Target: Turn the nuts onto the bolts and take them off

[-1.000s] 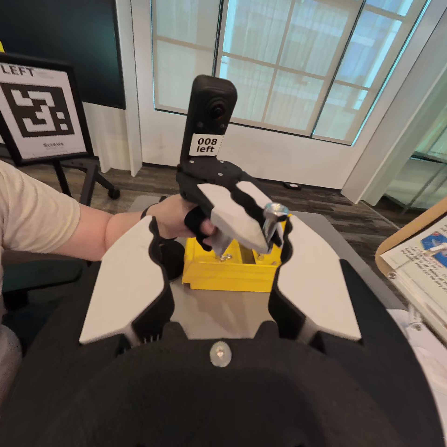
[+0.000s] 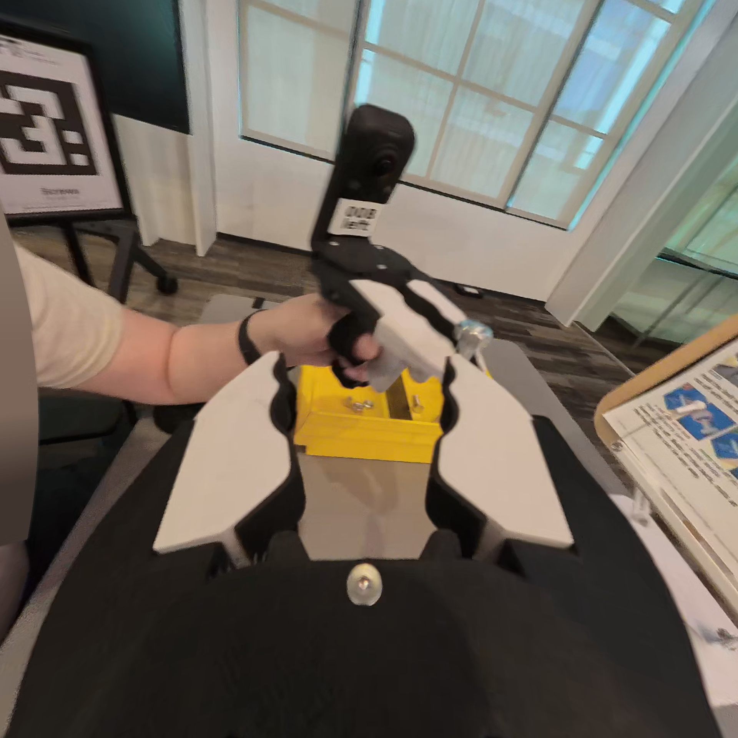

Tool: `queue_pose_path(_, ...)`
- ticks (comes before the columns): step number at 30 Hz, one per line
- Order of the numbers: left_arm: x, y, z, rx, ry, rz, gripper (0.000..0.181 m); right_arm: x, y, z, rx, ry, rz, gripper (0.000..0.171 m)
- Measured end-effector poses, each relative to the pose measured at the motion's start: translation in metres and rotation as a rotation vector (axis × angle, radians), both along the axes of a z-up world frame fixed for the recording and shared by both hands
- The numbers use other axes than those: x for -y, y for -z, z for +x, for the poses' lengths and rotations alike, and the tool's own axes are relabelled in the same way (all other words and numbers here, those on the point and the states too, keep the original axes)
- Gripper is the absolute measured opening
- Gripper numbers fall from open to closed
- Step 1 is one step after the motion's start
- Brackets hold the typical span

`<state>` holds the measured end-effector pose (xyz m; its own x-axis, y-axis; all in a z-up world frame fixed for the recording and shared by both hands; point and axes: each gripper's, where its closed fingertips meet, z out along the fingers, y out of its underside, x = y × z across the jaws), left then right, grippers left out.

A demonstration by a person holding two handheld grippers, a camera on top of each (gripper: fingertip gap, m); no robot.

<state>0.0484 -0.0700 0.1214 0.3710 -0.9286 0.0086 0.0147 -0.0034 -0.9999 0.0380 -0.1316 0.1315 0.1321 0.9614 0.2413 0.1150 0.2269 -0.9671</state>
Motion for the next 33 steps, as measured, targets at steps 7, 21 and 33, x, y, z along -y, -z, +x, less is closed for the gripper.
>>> queue_pose_path(7,0.035,-0.001,0.023,0.007,0.206,-0.015,0.01,-0.014,-0.007,-0.003,-0.083,0.087,0.052,0.085)
queue_pose_path(21,0.035,-0.003,0.018,0.003,0.209,-0.025,0.01,-0.009,-0.009,0.003,-0.076,0.051,-0.021,0.075)
queue_pose_path(33,0.033,-0.004,0.015,-0.001,0.192,-0.034,0.01,-0.005,-0.019,0.013,-0.096,0.044,-0.034,0.044)
